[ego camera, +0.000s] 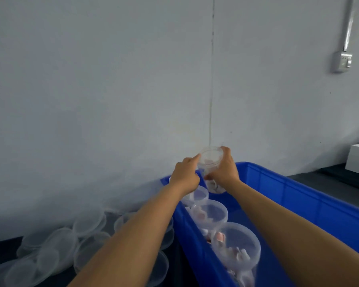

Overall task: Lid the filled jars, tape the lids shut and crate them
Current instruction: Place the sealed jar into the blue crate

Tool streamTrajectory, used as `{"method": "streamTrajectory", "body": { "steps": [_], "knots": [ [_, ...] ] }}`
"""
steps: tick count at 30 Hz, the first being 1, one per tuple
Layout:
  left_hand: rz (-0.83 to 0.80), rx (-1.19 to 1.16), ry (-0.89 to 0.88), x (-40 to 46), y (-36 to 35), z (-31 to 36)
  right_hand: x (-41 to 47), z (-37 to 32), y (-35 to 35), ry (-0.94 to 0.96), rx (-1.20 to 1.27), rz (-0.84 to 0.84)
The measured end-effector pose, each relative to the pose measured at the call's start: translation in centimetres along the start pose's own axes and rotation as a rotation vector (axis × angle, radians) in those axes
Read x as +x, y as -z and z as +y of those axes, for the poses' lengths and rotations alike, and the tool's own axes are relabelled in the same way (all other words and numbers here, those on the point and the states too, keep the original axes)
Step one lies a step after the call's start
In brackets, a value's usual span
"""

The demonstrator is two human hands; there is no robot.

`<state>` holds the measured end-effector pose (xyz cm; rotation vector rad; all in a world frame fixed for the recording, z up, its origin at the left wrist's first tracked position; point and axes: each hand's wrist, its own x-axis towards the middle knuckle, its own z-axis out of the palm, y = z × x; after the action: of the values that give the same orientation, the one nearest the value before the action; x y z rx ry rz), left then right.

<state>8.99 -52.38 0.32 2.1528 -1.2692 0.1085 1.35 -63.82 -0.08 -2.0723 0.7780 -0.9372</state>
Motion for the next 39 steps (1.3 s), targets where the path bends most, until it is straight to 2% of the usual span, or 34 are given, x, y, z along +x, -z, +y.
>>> {"method": "streamTrajectory", "body": {
  "steps": [4,6,8,11,16,21,24,31,34,39],
  "knots": [
    [-0.044,0.049,0.022,1.6,-1.6,-1.8,1.9,2.4,-1.3,-0.048,0.039,-0.05],
    [-0.051,0.157,0.039,2.3,-2.3,-2.5,2.7,3.3,-2.2,-0.113,0.11,-0.102],
    [-0.07,0.259,0.09,2.8,-2.9,-3.1,3.0,3.9,-3.2,-0.196,0.193,-0.16],
    [-0.145,0.265,0.166,2.8,-3.7,-3.7,3.2,4.8,-4.3,-0.254,0.238,-0.205],
    [-0.259,0.366,0.217,2.4,-4.5,-3.7,3.2,5.7,-4.6,-0.435,0.122,-0.303],
    [-0.311,0.388,0.261,2.4,-4.4,-3.3,3.1,5.2,-4.0,-0.456,0.121,-0.387],
    [-0.231,0.278,0.241,1.7,-3.6,-3.2,2.6,4.4,-3.9,-0.474,0.19,-0.37],
    [-0.102,0.044,0.247,-3.5,2.3,-3.4,-0.5,-2.3,-2.8,-0.305,0.021,-0.255],
    [-0.041,-0.036,0.284,-8.3,5.7,-3.6,-4.8,-5.8,-2.3,-0.196,0.059,-0.312],
    [0.096,0.039,0.345,-18.4,10.7,-4.1,-14.8,-11.8,-3.7,-0.159,0.292,-0.49]
  ]
}}
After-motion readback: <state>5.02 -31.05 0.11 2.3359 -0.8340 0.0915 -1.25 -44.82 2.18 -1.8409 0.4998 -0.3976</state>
